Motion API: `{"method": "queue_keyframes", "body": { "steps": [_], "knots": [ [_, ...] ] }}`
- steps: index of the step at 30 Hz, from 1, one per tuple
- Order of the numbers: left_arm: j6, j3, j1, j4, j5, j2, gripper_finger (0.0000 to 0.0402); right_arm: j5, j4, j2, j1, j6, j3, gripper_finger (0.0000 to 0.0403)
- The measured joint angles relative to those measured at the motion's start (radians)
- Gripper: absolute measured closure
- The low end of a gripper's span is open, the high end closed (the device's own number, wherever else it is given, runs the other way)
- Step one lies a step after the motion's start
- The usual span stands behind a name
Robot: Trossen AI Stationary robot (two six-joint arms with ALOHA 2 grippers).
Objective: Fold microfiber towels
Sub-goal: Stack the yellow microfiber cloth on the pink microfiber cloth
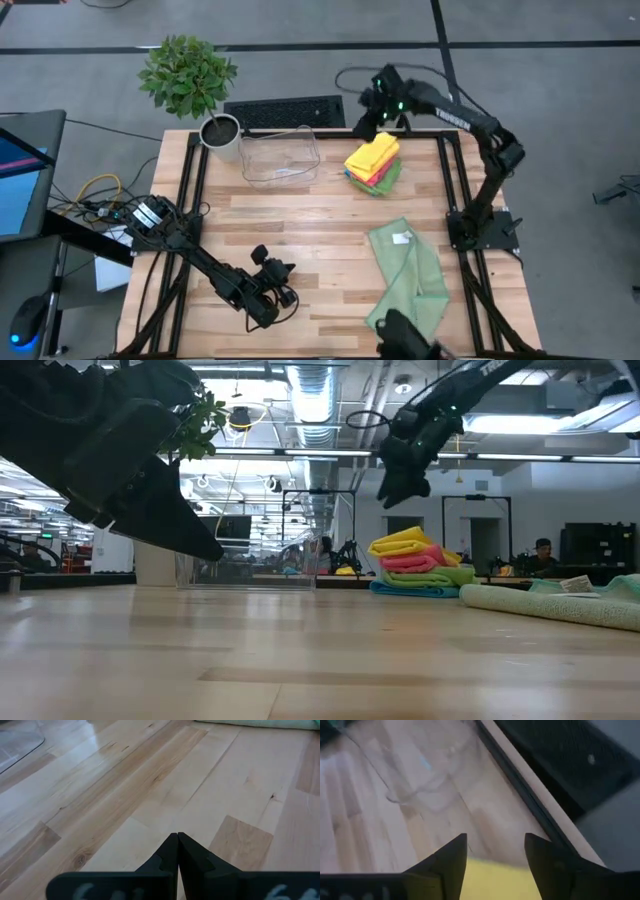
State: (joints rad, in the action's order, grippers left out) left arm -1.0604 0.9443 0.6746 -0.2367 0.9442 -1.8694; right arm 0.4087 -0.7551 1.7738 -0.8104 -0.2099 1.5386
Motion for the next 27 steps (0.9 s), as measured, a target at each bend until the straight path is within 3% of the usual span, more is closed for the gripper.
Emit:
{"method": "queue_keyframes", "body": {
  "steps": [5,11,23,27],
  "knots": [
    [0.002,0.0,0.019,-0.004,0.005,0.0,0.0401,-0.064,0.406,-0.166,0.081,0.091,-0.357,0.0203],
    [0.049,0.0,0.02,0.048,0.007,0.0,0.0401,-0.335,0.886,-0.282,0.192,0.183,-0.704,0.0229],
    [0.069,0.0,0.02,0.111,0.002,0.0,0.0401,-0.387,1.123,-0.281,0.261,0.295,-1.006,0.0285],
    [0.07,0.0,0.021,0.123,0.002,0.0,0.0401,-0.463,1.177,-0.281,0.278,0.307,-1.066,0.0293]
  ]
}}
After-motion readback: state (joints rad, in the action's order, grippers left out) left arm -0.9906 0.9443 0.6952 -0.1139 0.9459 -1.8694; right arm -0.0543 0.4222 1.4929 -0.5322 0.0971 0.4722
